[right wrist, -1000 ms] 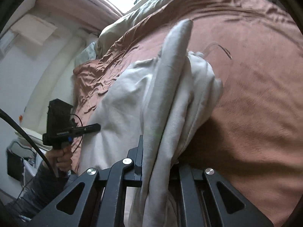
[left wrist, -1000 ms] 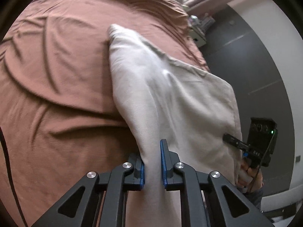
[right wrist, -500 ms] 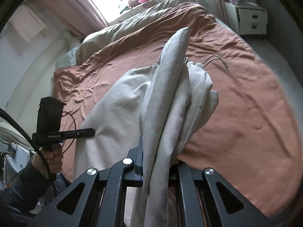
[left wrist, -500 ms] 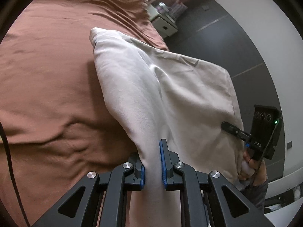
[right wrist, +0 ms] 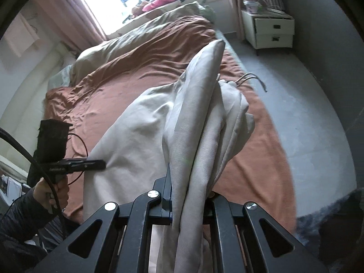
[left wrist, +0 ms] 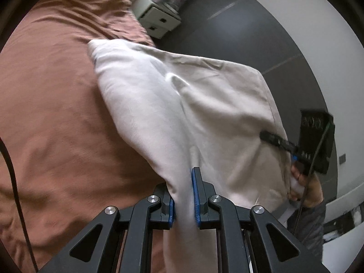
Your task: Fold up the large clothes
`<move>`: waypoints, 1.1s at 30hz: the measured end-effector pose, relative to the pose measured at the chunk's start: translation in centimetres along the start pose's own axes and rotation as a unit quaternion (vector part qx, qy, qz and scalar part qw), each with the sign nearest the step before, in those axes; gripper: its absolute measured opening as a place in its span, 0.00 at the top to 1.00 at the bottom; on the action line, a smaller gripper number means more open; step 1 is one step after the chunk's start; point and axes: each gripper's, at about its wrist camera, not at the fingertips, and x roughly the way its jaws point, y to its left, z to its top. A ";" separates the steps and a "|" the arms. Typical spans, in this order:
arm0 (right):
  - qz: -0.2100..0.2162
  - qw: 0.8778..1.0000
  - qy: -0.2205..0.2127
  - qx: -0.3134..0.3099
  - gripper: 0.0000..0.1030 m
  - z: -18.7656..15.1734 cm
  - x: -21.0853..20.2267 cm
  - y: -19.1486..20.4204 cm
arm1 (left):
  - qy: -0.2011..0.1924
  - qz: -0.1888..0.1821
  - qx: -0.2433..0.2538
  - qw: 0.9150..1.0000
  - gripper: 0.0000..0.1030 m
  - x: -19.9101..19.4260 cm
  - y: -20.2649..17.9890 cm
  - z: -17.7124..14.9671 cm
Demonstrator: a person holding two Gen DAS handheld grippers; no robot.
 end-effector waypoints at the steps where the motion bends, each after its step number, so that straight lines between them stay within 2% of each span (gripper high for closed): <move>1: -0.003 1.000 0.000 0.002 0.95 0.0 -0.2 -0.4 | 0.003 -0.004 -0.001 1.000 0.87 0.4 -0.3 -0.4; 5: -0.017 1.000 0.014 0.005 0.94 0.0 0.1 -2.1 | 0.017 -0.018 -0.014 1.000 0.87 3.2 -1.0 -0.8; 7: -0.033 0.999 0.033 0.019 0.94 -0.2 1.4 -3.2 | 0.032 -0.018 -0.039 0.999 0.87 4.5 -0.5 -1.7; 10: -0.103 0.990 0.071 0.071 0.81 -1.0 4.2 -6.1 | 0.060 -0.003 -0.071 0.996 0.85 7.0 0.4 -3.0; 12: -0.159 0.979 0.088 0.097 0.73 -2.2 5.6 -7.4 | 0.088 0.021 -0.076 0.993 0.77 9.6 1.1 -3.1; 13: -0.178 0.975 0.082 0.107 0.71 -2.8 5.6 -7.8 | 0.086 0.026 -0.081 0.993 0.73 9.9 1.5 -3.6; 15: -0.175 0.974 0.055 0.132 0.67 -3.9 4.6 -8.0 | 0.083 0.022 -0.079 0.993 0.70 9.7 1.8 -3.9; 16: -0.174 0.973 0.040 0.144 0.62 -4.6 3.8 -8.0 | 0.088 0.020 -0.075 0.993 0.64 9.4 1.8 -4.1; 17: -0.180 0.971 0.028 0.155 0.54 -5.2 3.2 -7.9 | 0.090 0.022 -0.073 0.993 0.55 9.3 1.8 -4.1; 18: -0.189 0.967 0.016 0.169 0.53 -6.2 2.2 -7.9 | 0.090 0.025 -0.071 0.993 0.53 9.1 1.7 -4.1; 22: -0.189 0.953 -0.016 0.237 0.53 -11.1 -1.2 -7.5 | 0.087 0.024 -0.061 0.994 0.52 8.1 1.6 -4.5; 26: -0.187 0.942 -0.053 0.272 0.53 -17.0 -4.5 -5.9 | 0.096 0.015 -0.070 0.993 0.52 7.0 1.8 -5.9; 32: -0.164 0.929 -0.083 0.322 0.53 -25.0 -6.2 -4.4 | 0.113 0.011 -0.067 0.991 0.52 7.8 0.1 -7.6; 33: -0.157 0.927 -0.085 0.329 0.53 -25.2 -6.1 -4.9 | 0.116 0.006 -0.069 0.991 0.52 7.9 -0.2 -7.9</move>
